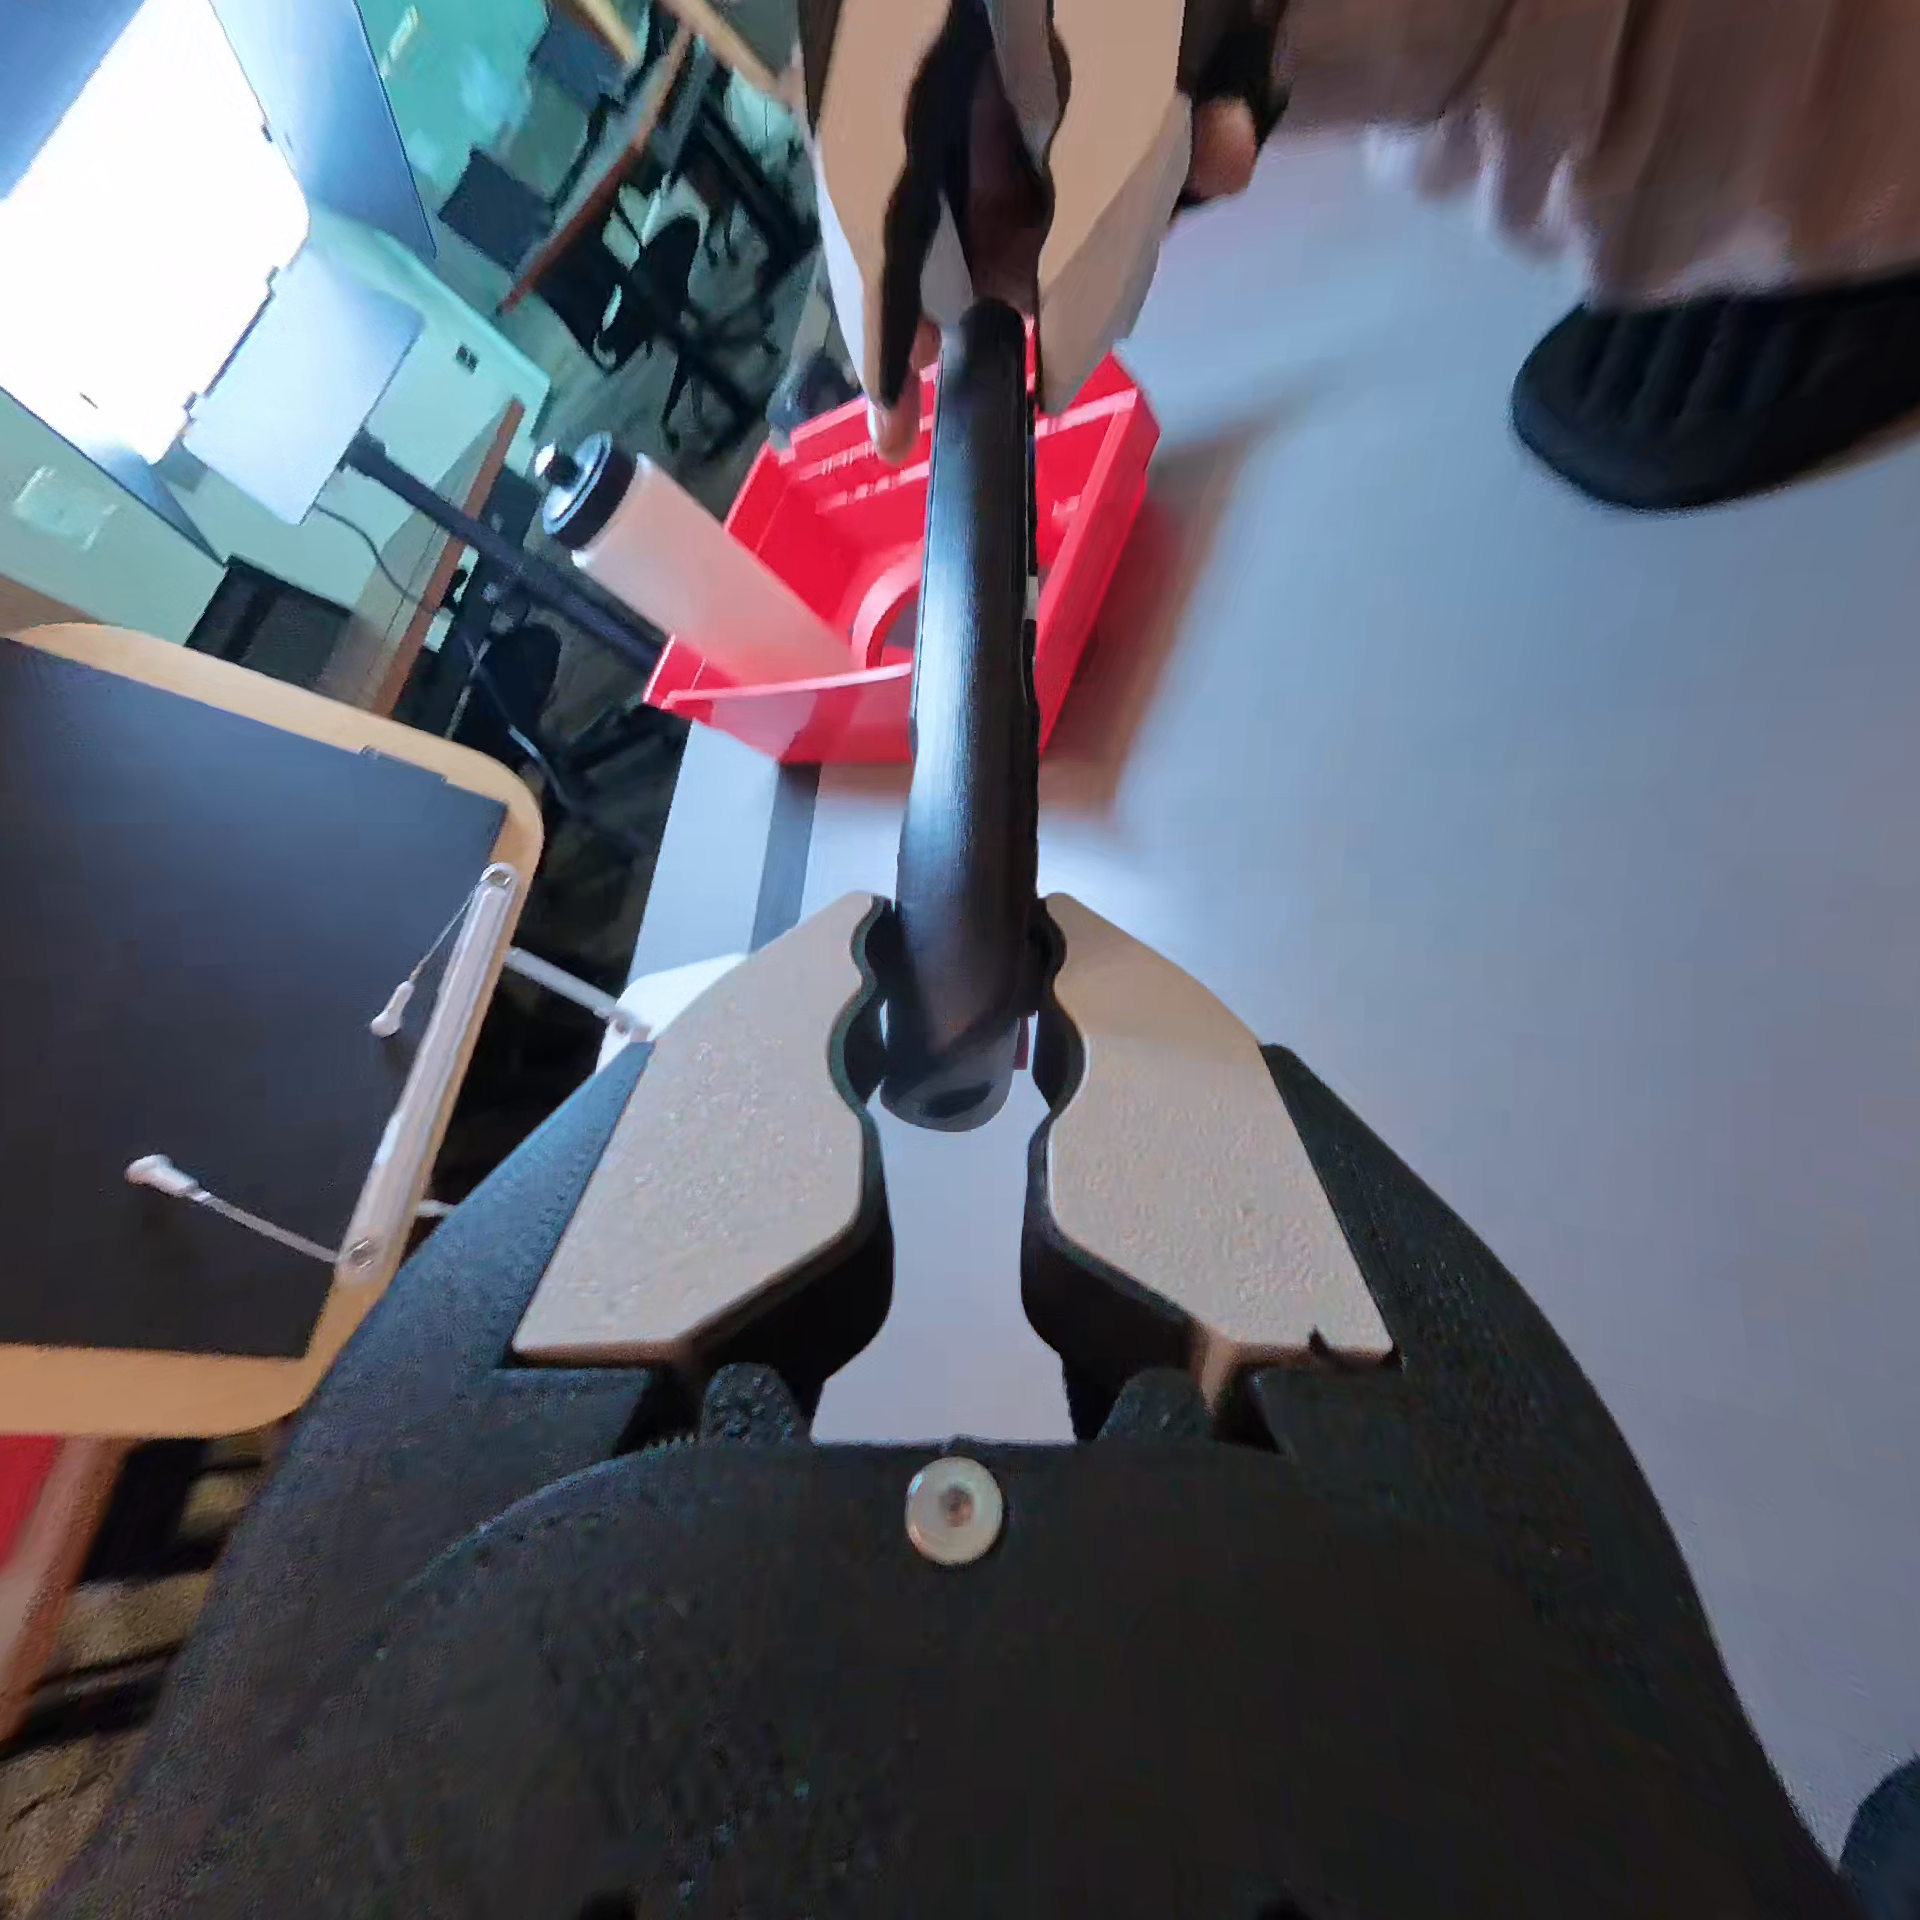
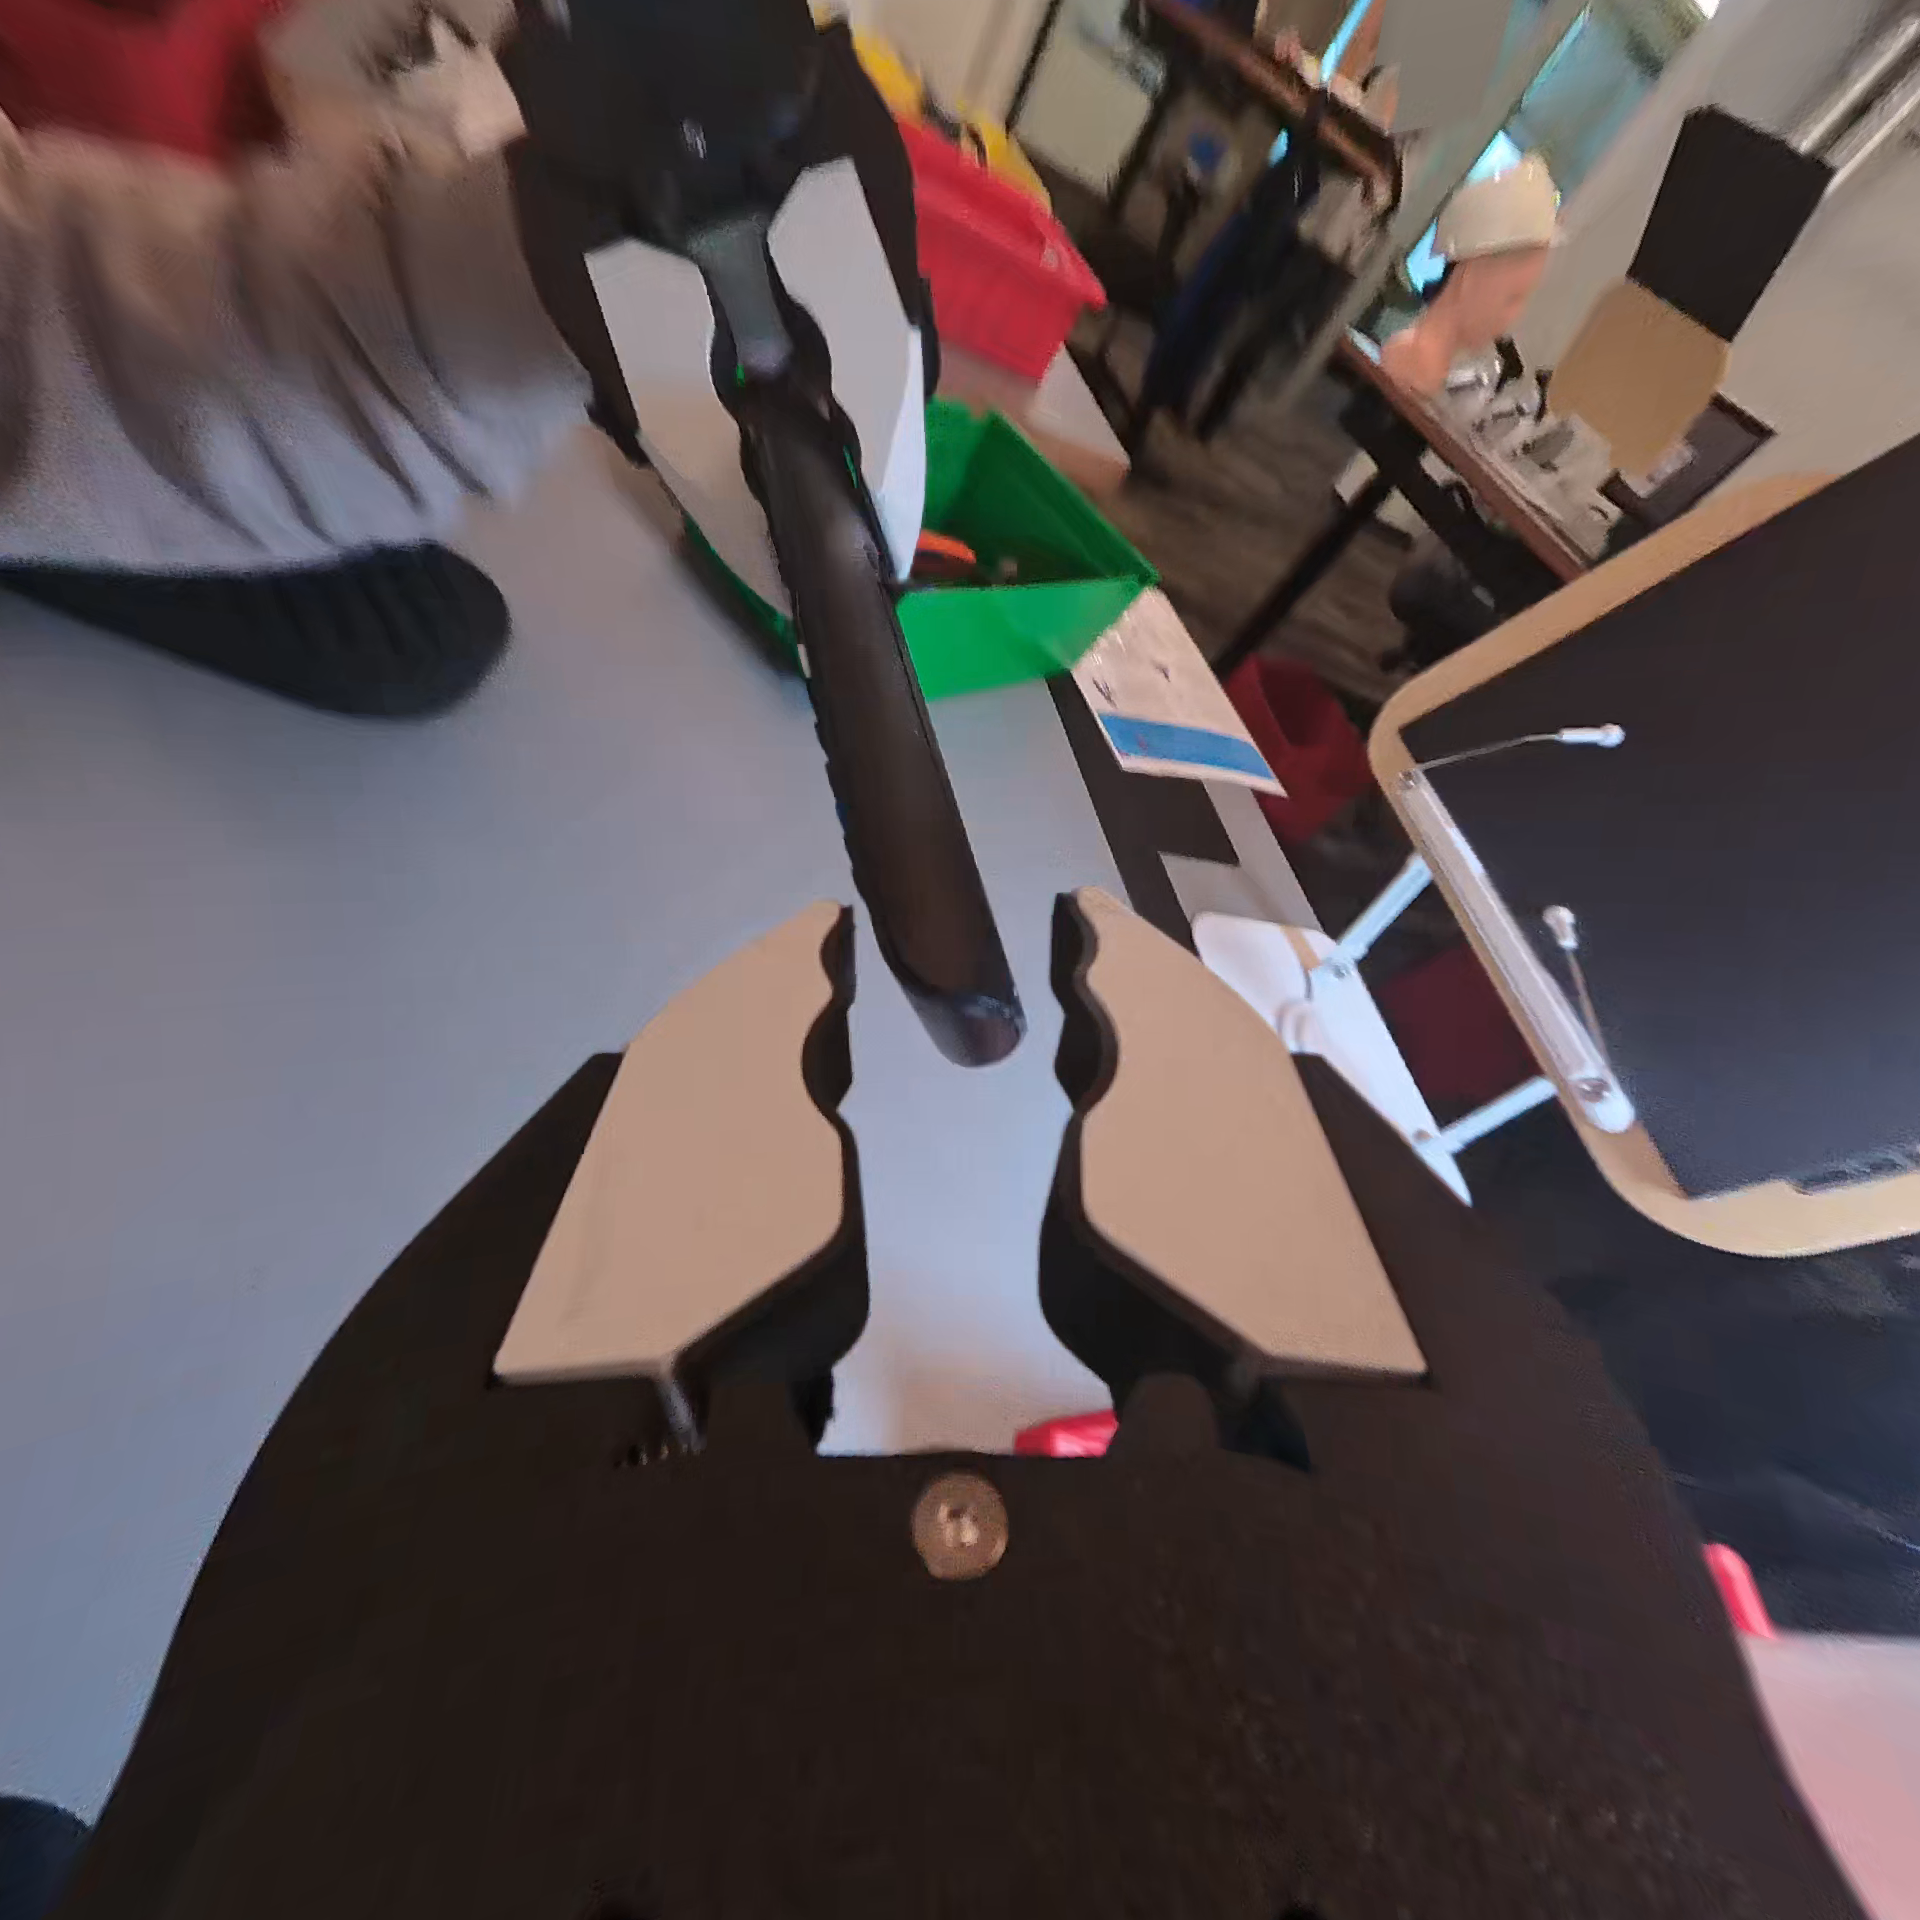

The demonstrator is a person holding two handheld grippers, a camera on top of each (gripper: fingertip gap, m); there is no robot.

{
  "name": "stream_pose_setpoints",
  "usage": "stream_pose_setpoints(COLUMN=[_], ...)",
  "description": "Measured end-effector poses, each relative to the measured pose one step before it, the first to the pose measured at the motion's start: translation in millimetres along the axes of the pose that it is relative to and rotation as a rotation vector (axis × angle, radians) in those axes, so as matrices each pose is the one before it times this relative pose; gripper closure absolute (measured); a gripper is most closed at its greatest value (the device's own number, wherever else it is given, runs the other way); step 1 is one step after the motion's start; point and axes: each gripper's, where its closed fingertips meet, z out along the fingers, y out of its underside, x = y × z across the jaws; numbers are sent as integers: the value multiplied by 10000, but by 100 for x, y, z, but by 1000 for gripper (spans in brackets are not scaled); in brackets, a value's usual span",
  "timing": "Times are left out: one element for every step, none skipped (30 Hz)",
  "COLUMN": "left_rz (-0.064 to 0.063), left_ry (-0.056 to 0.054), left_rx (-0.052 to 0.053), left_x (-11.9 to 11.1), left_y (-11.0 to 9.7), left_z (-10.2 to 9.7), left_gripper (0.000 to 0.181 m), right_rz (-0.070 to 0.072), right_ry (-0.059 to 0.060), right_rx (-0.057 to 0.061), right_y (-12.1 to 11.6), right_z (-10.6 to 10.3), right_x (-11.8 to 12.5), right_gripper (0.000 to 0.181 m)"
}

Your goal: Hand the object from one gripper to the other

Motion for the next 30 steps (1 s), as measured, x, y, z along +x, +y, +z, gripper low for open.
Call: stream_pose_setpoints(left_rz=[294,246,191,101,86,101,151,228,228,15,-263,-534,-773,-916,-887,-661,-409,-287,-292,-253,-114,-13,26,82,230,344,240,138,142,232], left_ry=[-163,-151,-70,46,92,82,59,-26,-67,4,19,-85,80,437,607,480,266,202,291,318,182,7,-157,-243,-129,19,-101,-119,-293,-393], left_rx=[-485,-432,-354,-238,-151,-135,-213,-381,-418,-12,499,951,1101,1067,988,932,845,733,566,474,531,551,417,156,-206,-521,-676,-681,-583,-450], left_x=[74,86,171,335,424,431,392,237,84,17,-238,-618,-602,-228,78,116,21,128,386,547,448,249,10,-147,12,205,-64,-194,-445,-549], left_y=[311,268,175,40,-96,-146,-53,245,495,188,-295,-794,-948,-958,-916,-865,-736,-599,-429,-429,-643,-780,-707,-362,201,622,672,638,540,440], left_z=[167,286,384,440,453,450,381,274,134,-63,-309,-576,-698,-710,-643,-472,-220,121,443,621,586,420,226,94,32,32,-30,-54,-73,-124], left_gripper=[157,157,157,157,157,157,157,157,156,156,156,153,151,146,138,131,129,129,129,128,128,127,129,133,149,157,157,157,157,157], right_rz=[-440,-594,-671,-613,-536,-509,-541,-506,-103,306,534,634,687,655,607,671,716,672,577,529,409,89,-350,-532,-265,116,154,47,-126,-330], right_ry=[249,255,184,167,125,220,583,237,98,-153,-140,-133,-180,-181,-126,-163,-269,-185,-121,-109,-229,-179,12,92,97,-29,44,57,109,117], right_rx=[-572,-629,-692,-641,-526,-504,-490,-382,-29,406,704,745,657,814,1146,1264,1209,1210,1163,906,297,-334,-617,-564,-376,-243,-299,-456,-627,-611], right_y=[52,59,160,115,30,76,168,293,102,-201,-422,-481,-433,-681,-1158,-1457,-1567,-1678,-1599,-1125,-198,732,1207,1170,848,592,610,645,712,577], right_z=[482,685,900,1124,1356,1458,1327,1005,611,164,-173,-376,-463,-560,-670,-656,-540,-374,-174,46,293,421,457,493,504,396,250,149,-2,-240], right_x=[-296,-431,-618,-678,-740,-582,36,-299,-101,-65,231,419,395,366,348,237,20,-28,-101,-206,-422,-420,-259,-268,-249,-216,96,193,277,301], right_gripper=[142,141,139,138,137,138,154,154,154,155,155,155,155,155,155,156,155,156,155,155,155,155,155,155,155,155,155,155,153,147])
